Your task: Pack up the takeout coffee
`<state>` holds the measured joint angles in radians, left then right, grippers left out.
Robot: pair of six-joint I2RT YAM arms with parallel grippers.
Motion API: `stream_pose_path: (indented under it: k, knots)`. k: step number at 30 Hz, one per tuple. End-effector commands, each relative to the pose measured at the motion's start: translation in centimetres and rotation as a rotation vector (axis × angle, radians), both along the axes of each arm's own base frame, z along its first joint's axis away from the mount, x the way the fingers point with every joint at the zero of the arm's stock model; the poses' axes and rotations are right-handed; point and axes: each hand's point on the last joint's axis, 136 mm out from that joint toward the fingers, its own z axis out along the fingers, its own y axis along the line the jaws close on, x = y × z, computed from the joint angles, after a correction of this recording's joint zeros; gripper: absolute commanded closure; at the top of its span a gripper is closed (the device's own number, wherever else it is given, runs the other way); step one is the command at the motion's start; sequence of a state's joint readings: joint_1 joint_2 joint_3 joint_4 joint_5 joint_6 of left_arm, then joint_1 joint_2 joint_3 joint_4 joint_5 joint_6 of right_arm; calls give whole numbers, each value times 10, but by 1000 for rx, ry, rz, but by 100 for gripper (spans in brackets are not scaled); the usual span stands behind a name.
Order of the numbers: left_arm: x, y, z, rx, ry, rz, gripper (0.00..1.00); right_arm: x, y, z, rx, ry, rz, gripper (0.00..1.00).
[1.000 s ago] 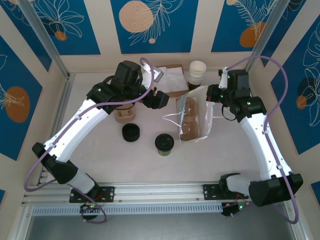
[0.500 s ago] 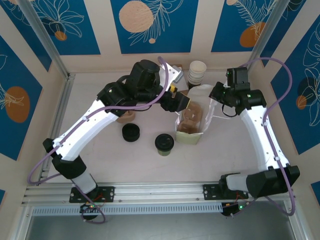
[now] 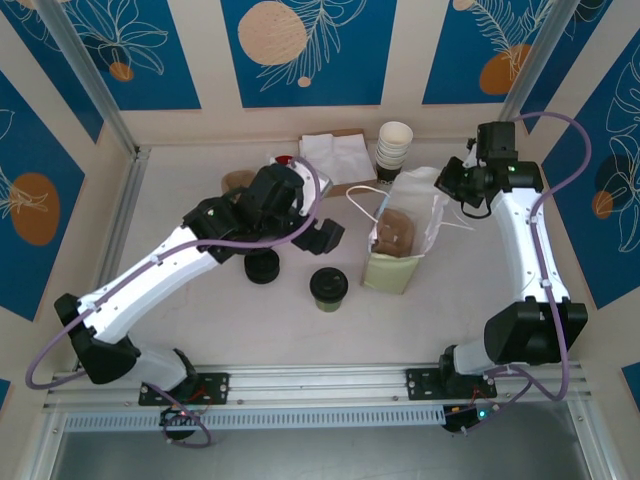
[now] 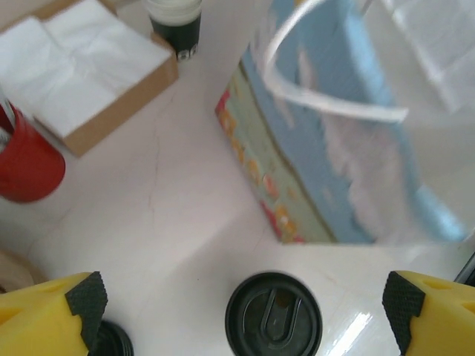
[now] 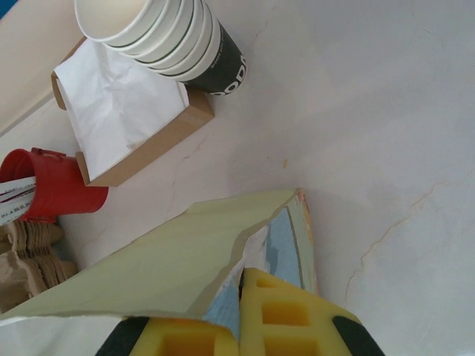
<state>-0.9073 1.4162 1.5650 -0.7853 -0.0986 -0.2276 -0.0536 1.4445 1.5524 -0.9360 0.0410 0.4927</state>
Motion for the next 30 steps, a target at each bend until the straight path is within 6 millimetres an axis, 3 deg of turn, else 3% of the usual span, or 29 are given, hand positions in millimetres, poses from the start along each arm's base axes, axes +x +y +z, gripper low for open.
stream_pose_path:
  k: [1, 6, 10, 21, 30]
  knots:
    - [-6, 1, -34, 27, 66, 14, 0, 1, 5, 9, 25, -19, 59, 100]
    - [-27, -19, -86, 97, 161, -32, 0, 3, 0, 7, 40, -14, 53, 100]
    - [-35, -29, -114, 150, 212, -23, 0, 4, -1, 7, 46, -12, 53, 100]
    - [-47, -36, -149, 263, 272, 38, 0, 6, 0, 3, 58, -6, 52, 100]
    - [-48, -35, -161, 315, 283, 69, 0, 7, -1, 2, 60, -3, 54, 100]
